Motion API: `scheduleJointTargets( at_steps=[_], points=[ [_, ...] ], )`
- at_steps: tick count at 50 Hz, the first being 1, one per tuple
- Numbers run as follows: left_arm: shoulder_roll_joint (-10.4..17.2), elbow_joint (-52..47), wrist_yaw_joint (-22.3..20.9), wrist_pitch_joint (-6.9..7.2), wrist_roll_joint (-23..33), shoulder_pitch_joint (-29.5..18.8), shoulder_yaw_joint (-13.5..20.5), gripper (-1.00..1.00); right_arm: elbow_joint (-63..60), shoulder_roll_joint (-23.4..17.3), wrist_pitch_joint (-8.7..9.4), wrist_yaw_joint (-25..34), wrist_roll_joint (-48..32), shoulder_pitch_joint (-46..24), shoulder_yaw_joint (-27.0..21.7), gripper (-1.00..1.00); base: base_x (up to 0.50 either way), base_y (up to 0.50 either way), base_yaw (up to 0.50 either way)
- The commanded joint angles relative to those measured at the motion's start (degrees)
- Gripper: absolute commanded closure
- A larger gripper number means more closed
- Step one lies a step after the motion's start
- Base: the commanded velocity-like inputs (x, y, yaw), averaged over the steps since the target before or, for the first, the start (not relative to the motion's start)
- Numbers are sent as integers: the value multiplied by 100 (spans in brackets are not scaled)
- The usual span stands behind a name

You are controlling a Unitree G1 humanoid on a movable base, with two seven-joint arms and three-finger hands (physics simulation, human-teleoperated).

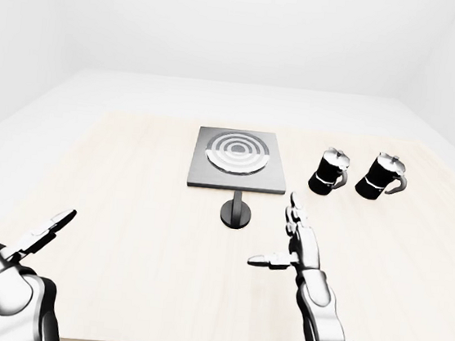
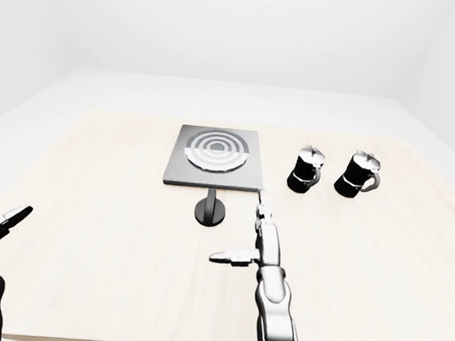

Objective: Turn off the stove.

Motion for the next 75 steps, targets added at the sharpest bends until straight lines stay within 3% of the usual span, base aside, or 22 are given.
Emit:
scheduleJointTargets(
  at_steps=[1,2,4,6,30,33,36,38,48,49,58,75],
  points=[
    [14,64,194,-64,16,-18,1,-100,-53,20,35,-34,-243,59,113,-100,0,0,0],
    [-17,12,191,-172,-23,32,44,-100,-133,21,65,-59,-332,91,150,-100,0,0,0],
    [-35,7,175,-183,-41,52,57,-100,-104,26,76,-70,-381,62,160,-100,0,0,0],
    [-20,76,173,-183,-43,22,50,-100,-149,36,143,-74,-445,45,191,-100,0,0,0],
    [15,112,223,-183,-39,-10,6,-100,-92,43,95,-96,-512,25,186,-100,0,0,0],
    [13,162,226,-183,-19,-14,-11,-100,-198,29,194,-114,-579,64,190,-100,0,0,0],
    [6,170,222,-183,-1,4,-15,-100,-354,45,144,-99,-607,210,243,-100,0,0,0],
    [5,124,255,-183,8,10,7,-100,-330,31,0,-190,-785,220,297,-100,0,0,0],
    [34,205,243,-183,-10,-19,-28,-100,-405,141,298,-149,-1054,104,567,-100,0,0,0],
    [2,204,238,-183,5,18,-22,-100,-692,254,452,-195,-1320,193,880,-100,0,0,0],
    [7,254,234,-183,12,-4,-18,-100,-717,313,602,-228,-1421,85,1117,-100,0,0,0],
    [4,245,233,-183,-18,9,-15,-100,-300,387,421,-230,-1476,-84,1197,-100,0,0,0]
  ],
)
